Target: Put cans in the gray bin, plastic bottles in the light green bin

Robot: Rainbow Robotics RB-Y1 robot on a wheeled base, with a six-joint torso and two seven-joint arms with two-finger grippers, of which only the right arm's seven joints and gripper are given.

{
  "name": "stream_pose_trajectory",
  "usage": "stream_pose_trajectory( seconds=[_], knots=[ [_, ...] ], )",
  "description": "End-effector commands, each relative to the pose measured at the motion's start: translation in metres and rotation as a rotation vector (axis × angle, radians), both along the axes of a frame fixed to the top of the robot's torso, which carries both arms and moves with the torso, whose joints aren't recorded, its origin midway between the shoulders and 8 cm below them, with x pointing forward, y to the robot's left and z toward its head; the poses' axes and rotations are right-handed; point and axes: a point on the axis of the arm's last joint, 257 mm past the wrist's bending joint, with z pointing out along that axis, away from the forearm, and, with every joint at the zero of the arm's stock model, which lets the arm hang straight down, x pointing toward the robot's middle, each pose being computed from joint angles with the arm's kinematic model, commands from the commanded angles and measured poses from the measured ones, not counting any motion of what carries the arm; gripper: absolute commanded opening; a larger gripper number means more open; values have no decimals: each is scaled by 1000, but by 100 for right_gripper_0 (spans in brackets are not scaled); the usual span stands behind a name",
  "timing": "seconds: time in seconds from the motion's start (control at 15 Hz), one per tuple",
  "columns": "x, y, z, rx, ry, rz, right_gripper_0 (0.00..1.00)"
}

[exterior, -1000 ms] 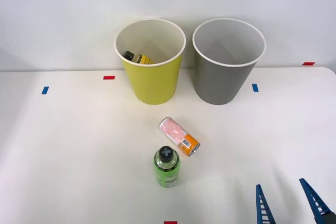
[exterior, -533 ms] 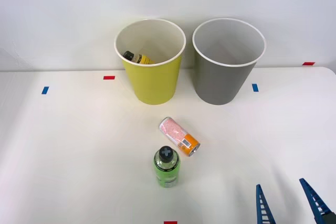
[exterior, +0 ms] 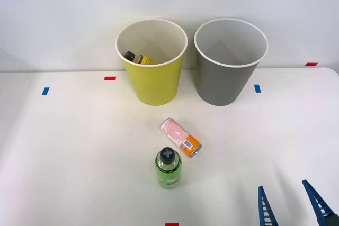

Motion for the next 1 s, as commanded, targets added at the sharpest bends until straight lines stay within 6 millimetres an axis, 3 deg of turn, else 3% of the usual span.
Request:
stream_pose_trajectory(
  seconds=[0.07,0.4,0.47,0.67,1.0],
  knots=[
    [0,0,0,0,0,0,100],
    [0,0,0,0,0,0,100],
    [-1,-2,-17,12,41,-8,100],
    [-3,-4,-6,42,-3,-12,100],
    [-12,18,1,-82,-35,154,100]
  ],
)
